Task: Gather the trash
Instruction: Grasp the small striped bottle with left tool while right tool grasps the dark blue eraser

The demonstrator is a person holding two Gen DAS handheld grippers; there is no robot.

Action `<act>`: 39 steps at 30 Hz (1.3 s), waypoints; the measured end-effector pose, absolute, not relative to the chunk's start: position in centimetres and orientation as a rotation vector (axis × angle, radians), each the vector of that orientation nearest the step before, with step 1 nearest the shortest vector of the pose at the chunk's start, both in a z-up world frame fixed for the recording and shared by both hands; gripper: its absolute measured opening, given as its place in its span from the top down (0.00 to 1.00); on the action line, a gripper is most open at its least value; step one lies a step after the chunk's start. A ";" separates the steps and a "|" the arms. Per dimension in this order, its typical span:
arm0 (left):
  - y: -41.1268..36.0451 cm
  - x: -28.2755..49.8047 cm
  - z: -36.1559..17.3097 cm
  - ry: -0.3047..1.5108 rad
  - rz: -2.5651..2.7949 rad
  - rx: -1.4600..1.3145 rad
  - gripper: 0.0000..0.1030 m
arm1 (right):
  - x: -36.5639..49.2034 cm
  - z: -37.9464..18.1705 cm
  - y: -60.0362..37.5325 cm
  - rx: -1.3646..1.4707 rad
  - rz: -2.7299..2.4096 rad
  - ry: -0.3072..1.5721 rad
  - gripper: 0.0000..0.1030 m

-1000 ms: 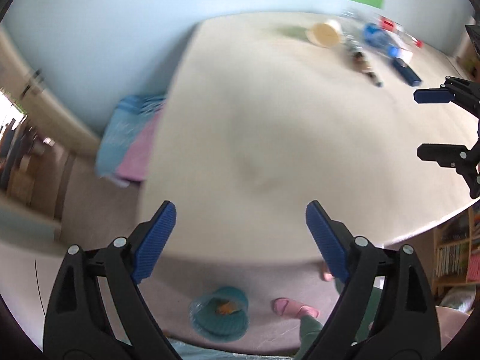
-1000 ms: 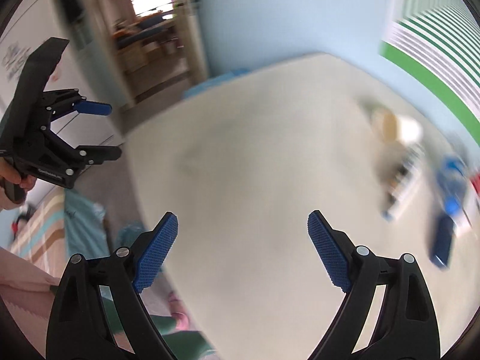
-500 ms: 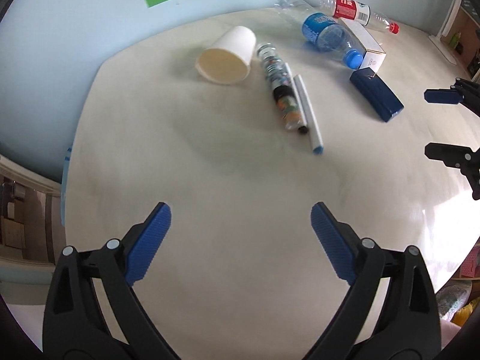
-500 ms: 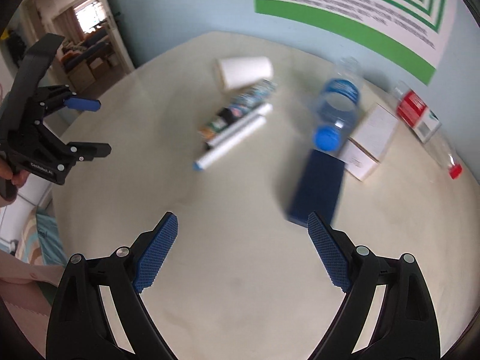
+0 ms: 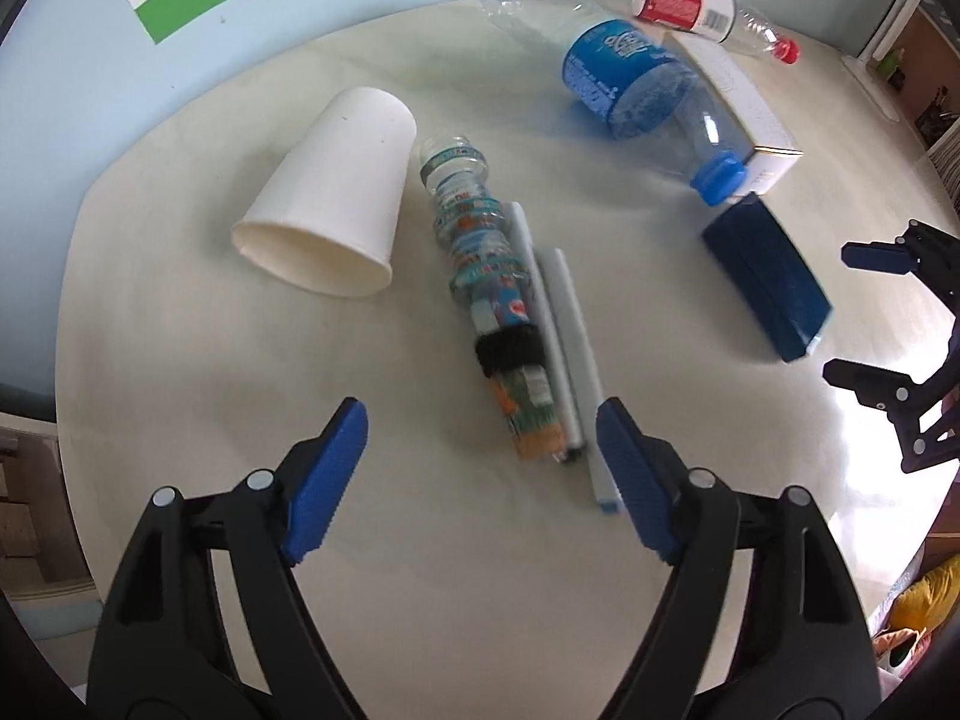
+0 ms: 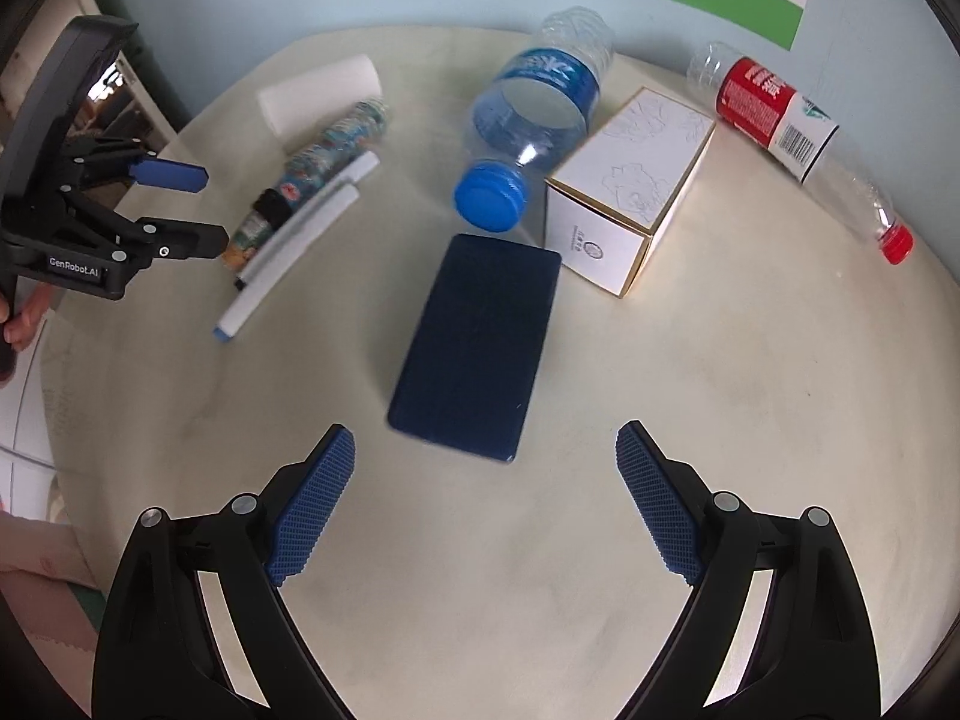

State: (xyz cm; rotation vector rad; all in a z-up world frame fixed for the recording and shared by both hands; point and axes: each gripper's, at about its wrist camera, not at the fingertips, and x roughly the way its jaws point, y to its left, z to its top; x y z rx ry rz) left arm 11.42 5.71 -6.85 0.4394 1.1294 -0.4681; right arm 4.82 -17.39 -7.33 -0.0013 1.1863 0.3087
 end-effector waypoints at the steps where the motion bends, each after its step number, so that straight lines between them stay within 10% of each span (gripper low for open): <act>1: 5.6 12.1 -7.3 1.140 -0.469 0.445 0.28 | 5.1 -7.5 -17.4 0.010 0.308 1.191 0.14; 10: 6.3 14.6 -8.7 1.174 -0.532 0.378 0.65 | 7.8 -9.1 -16.5 -0.047 0.271 1.190 0.14; 14: 6.2 14.9 -9.0 1.175 -0.552 0.396 0.77 | 7.8 -8.4 -16.3 -0.087 0.256 1.173 0.45; 39: 6.5 9.3 -4.9 1.061 -0.541 0.466 0.77 | 4.1 -4.1 -16.8 -0.074 0.281 1.173 0.49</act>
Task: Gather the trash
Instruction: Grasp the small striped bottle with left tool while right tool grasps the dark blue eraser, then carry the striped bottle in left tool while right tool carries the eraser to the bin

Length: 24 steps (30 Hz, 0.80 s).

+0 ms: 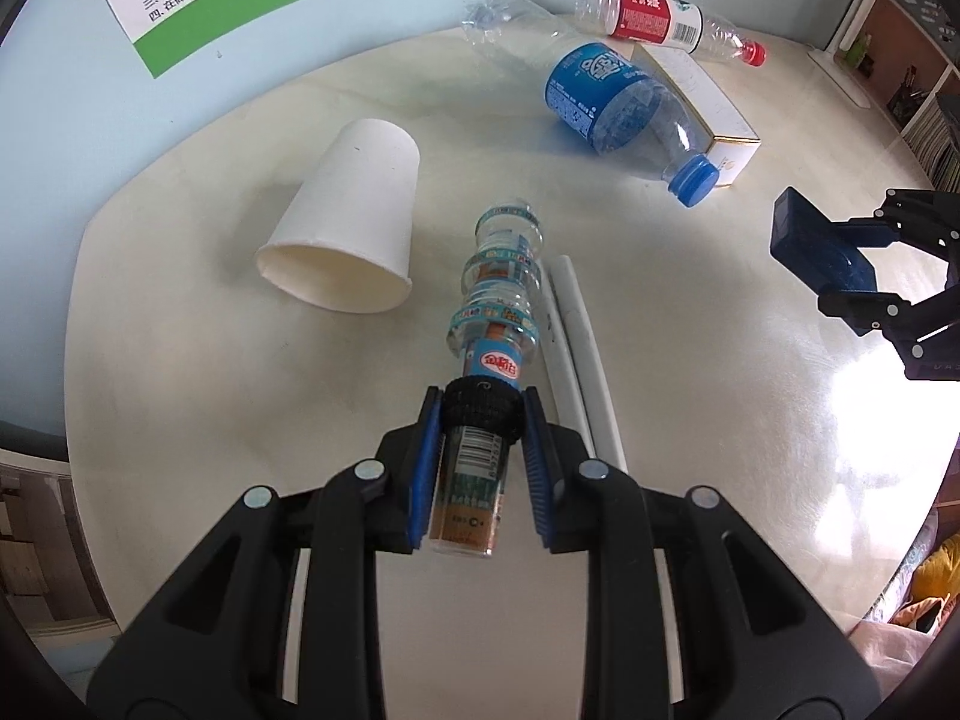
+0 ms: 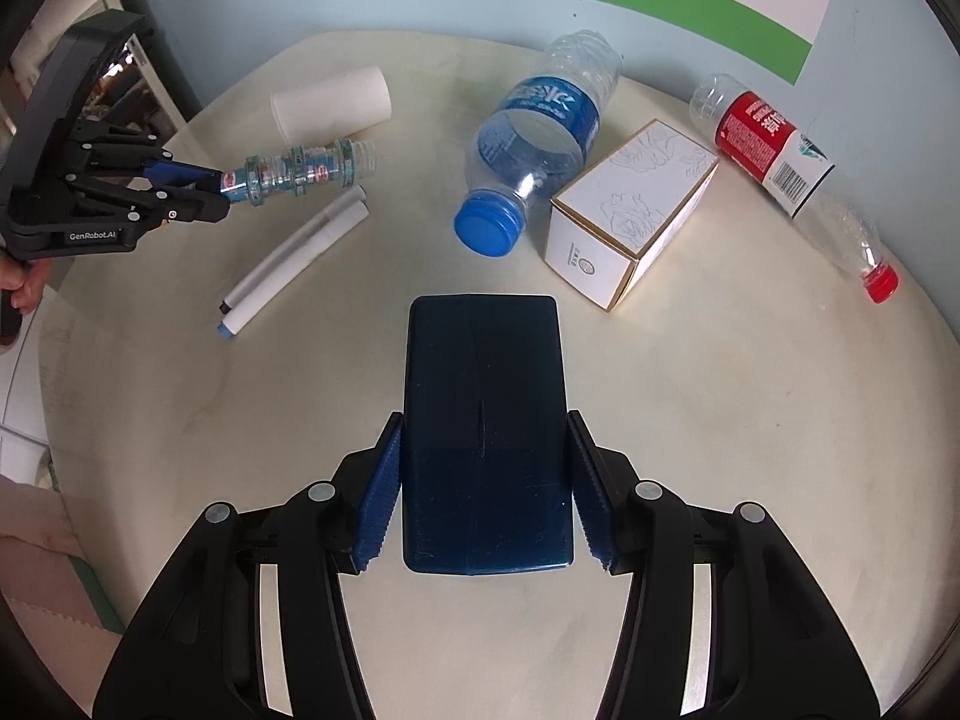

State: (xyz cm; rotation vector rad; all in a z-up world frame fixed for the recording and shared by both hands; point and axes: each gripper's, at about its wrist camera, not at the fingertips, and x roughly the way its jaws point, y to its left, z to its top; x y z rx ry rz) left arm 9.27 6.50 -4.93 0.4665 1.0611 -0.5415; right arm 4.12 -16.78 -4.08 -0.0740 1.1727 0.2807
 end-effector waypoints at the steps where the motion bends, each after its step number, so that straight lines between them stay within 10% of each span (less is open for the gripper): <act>1: 6.7 9.0 -4.7 1.057 -0.539 0.462 0.77 | 4.8 -4.2 -16.0 -0.076 0.285 1.171 0.49; 24: 12.6 5.1 -1.7 1.015 -0.408 0.376 0.77 | 5.0 -1.7 -9.8 -0.167 0.510 1.089 0.49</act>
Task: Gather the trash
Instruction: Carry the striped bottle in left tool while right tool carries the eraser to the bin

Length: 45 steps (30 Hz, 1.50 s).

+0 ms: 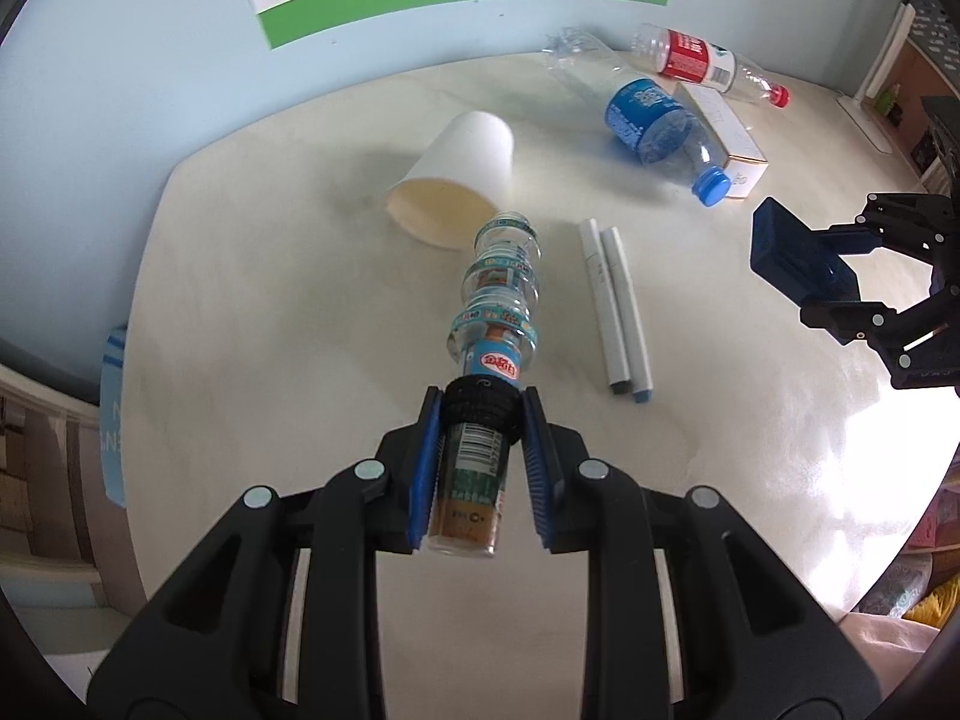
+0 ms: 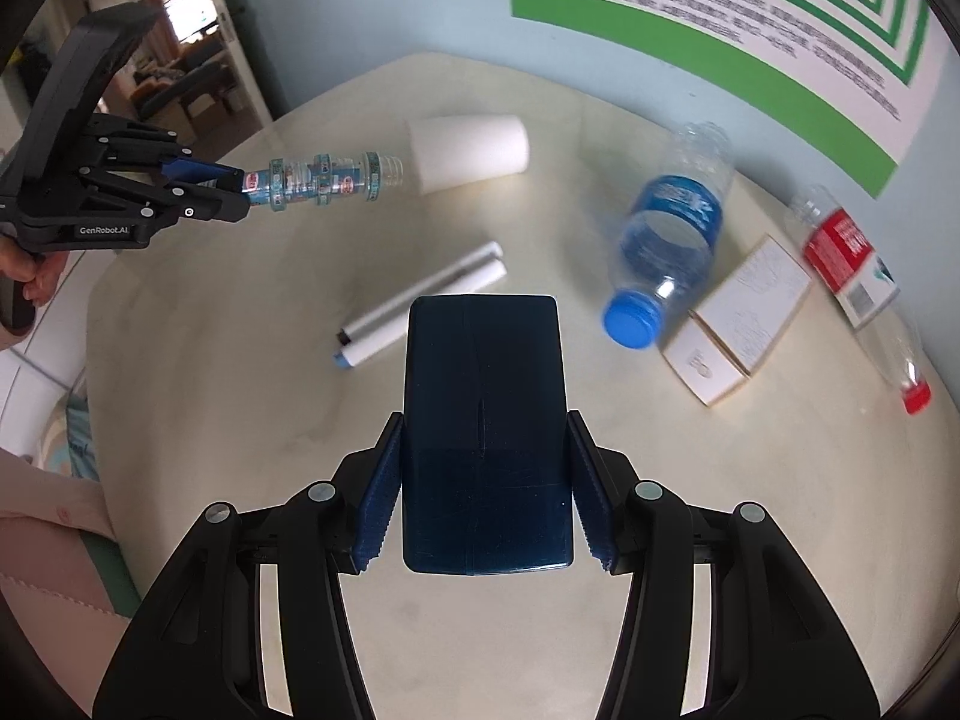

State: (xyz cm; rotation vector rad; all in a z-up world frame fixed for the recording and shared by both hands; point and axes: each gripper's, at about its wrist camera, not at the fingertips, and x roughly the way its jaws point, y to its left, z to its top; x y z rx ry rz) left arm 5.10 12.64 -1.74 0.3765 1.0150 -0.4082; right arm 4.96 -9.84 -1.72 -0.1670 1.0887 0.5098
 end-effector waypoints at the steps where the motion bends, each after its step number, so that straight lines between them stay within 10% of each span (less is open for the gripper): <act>1: 13.3 4.9 -1.7 1.018 -0.394 0.365 0.77 | 5.1 -1.8 -9.4 -0.171 0.525 1.086 0.49; 22: 28.5 -5.3 -2.6 1.046 -0.019 0.055 0.77 | 4.3 -2.1 8.2 -0.429 1.082 1.011 0.49; 45: 55.2 -30.1 -9.1 1.134 0.354 -0.231 0.77 | -17.3 -1.8 40.4 -0.682 1.555 0.945 0.49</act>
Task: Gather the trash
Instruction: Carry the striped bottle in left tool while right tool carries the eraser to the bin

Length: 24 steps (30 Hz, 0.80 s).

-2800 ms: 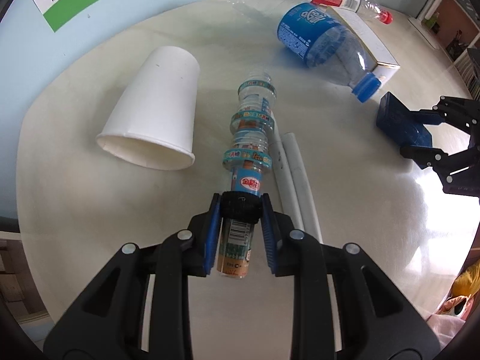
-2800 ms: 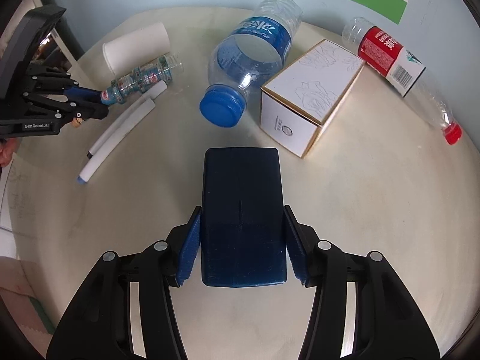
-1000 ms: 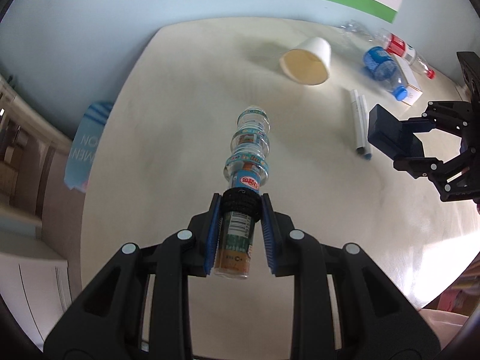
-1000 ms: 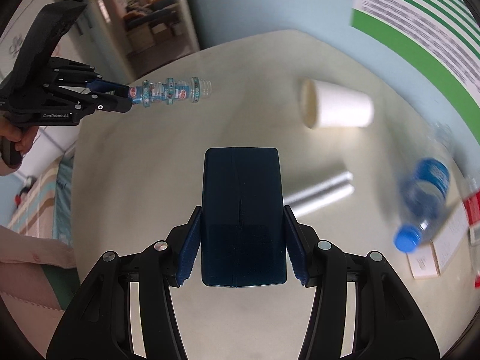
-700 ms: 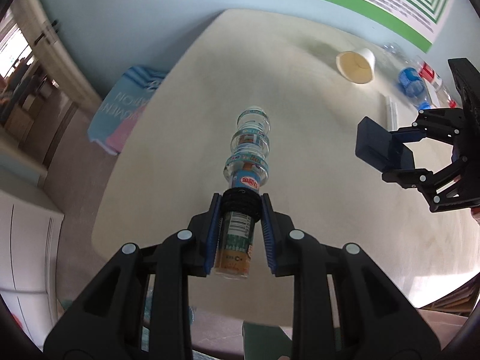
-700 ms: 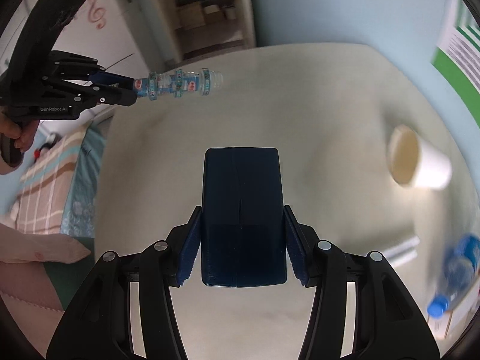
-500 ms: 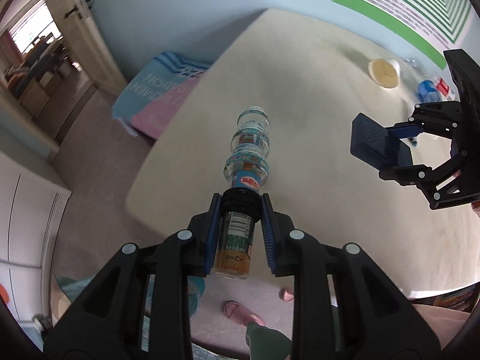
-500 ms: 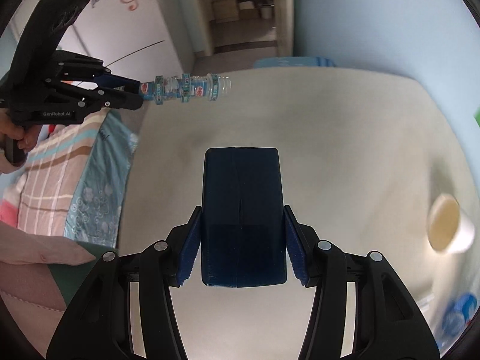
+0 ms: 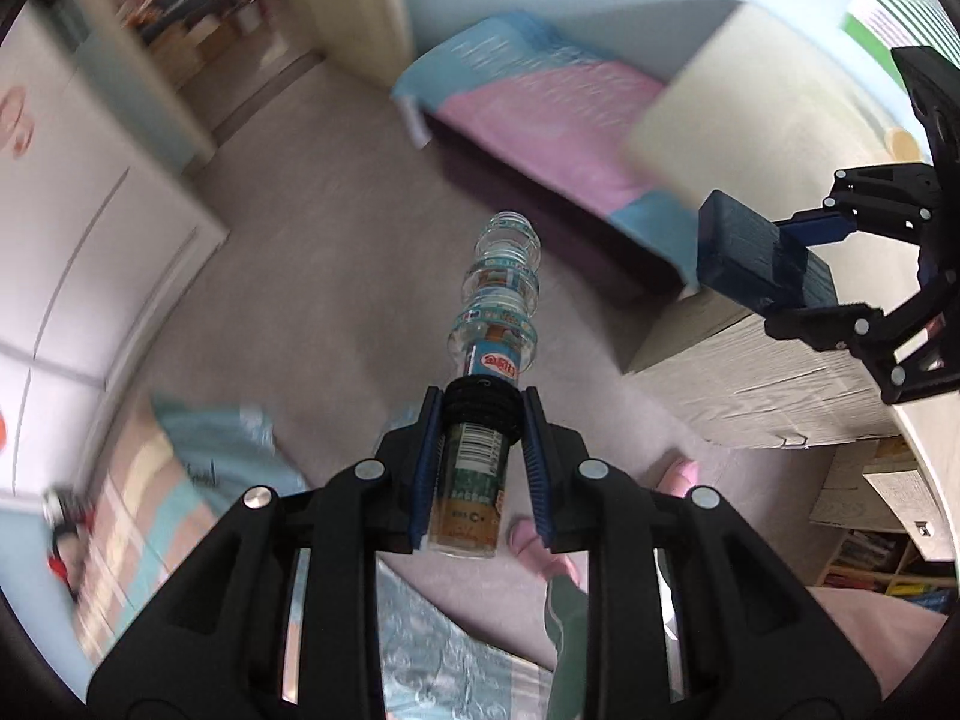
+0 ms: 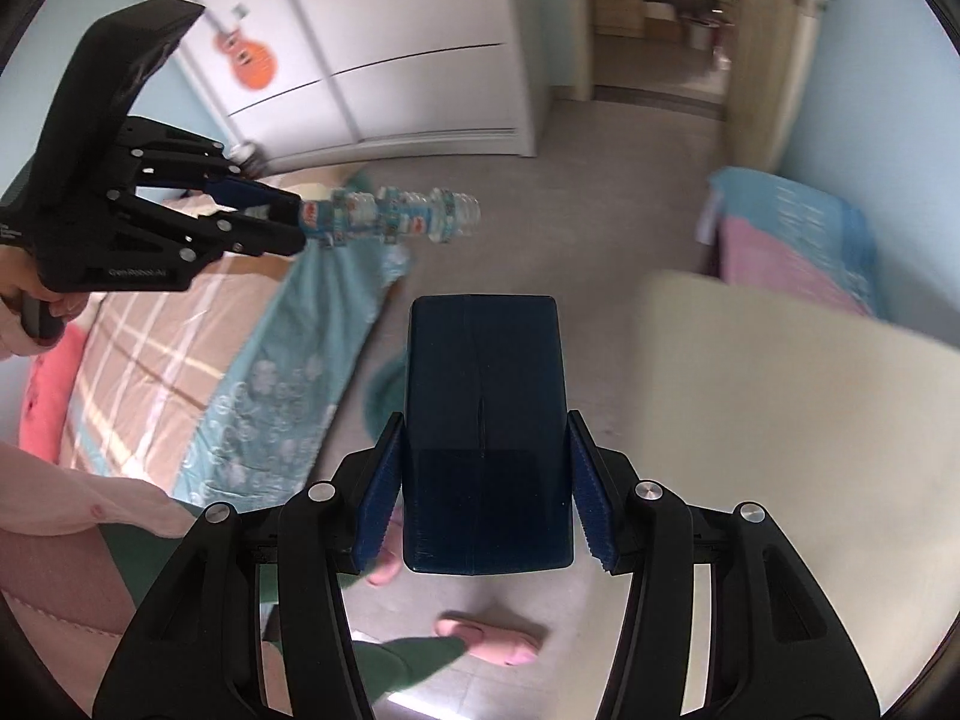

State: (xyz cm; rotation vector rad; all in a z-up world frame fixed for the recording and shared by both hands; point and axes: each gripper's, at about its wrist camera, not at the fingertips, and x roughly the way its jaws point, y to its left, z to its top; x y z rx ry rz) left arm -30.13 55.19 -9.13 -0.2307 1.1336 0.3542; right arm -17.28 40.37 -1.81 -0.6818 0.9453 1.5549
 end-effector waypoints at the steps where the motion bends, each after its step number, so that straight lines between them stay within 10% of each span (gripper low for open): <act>1: 56.2 -31.2 -9.6 1.142 0.367 -0.249 0.77 | -18.3 -2.1 41.5 -0.693 1.563 0.946 0.49; 24: 63.3 -41.1 -21.7 1.363 0.502 -0.557 0.77 | -30.2 -15.2 55.9 -1.011 1.723 1.171 0.49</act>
